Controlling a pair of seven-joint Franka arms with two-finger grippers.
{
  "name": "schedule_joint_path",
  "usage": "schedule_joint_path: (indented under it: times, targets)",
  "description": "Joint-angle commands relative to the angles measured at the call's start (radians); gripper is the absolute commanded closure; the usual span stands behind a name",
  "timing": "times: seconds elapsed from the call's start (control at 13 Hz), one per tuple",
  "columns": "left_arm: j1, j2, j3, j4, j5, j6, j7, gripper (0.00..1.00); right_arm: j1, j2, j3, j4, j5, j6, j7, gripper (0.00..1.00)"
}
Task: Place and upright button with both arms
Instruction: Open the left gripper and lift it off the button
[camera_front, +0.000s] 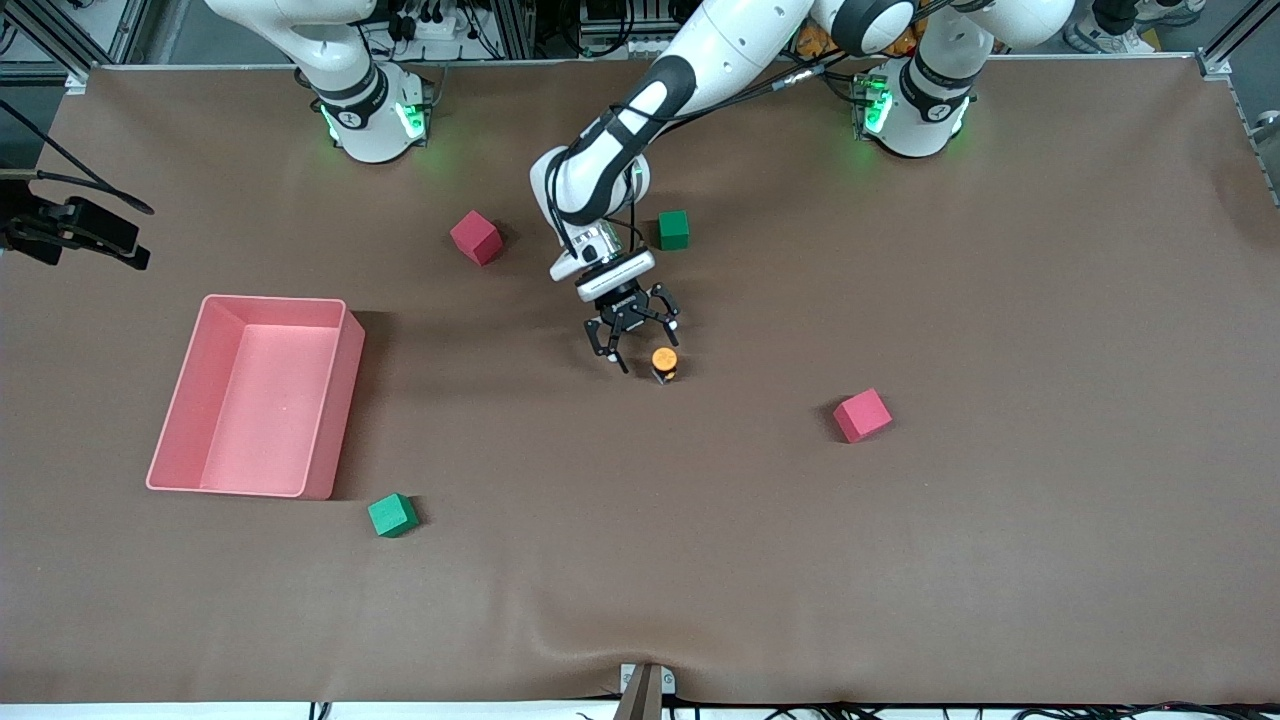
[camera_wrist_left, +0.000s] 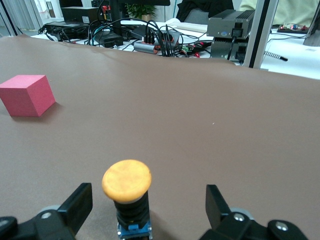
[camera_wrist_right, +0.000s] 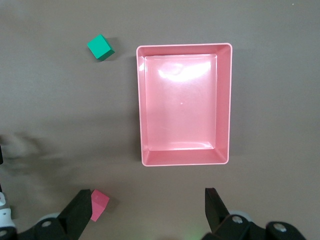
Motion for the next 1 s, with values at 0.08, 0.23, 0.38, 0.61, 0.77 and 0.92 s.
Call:
schedule_joint_path:
  times: [0.08, 0.23, 0.38, 0.61, 0.77, 0.92]
  targets:
    - [-0.002, -0.079, -0.013, -0.005, -0.098, -0.018, 0.104, 0.00, 0.003, -0.007, 0.002, -0.006, -0.009, 0.003, 0.011, 0.00]
    - [-0.002, -0.125, -0.017, -0.009, -0.149, -0.039, 0.116, 0.00, 0.000, -0.007, 0.002, -0.006, -0.009, 0.000, 0.011, 0.00]
    - [0.004, -0.179, -0.028, -0.019, -0.210, -0.045, 0.166, 0.00, 0.000, -0.007, 0.002, -0.006, -0.009, -0.001, 0.011, 0.00]
    - [0.028, -0.289, -0.028, -0.041, -0.321, -0.047, 0.269, 0.00, 0.003, -0.005, 0.002, -0.006, -0.009, -0.001, 0.011, 0.00]
    - [0.053, -0.364, -0.028, -0.056, -0.400, -0.047, 0.357, 0.00, 0.003, -0.005, 0.002, -0.008, -0.009, 0.000, 0.011, 0.00]
    - [0.087, -0.423, -0.028, -0.068, -0.460, -0.047, 0.453, 0.00, 0.002, -0.005, 0.002, -0.009, -0.009, -0.001, 0.011, 0.00]
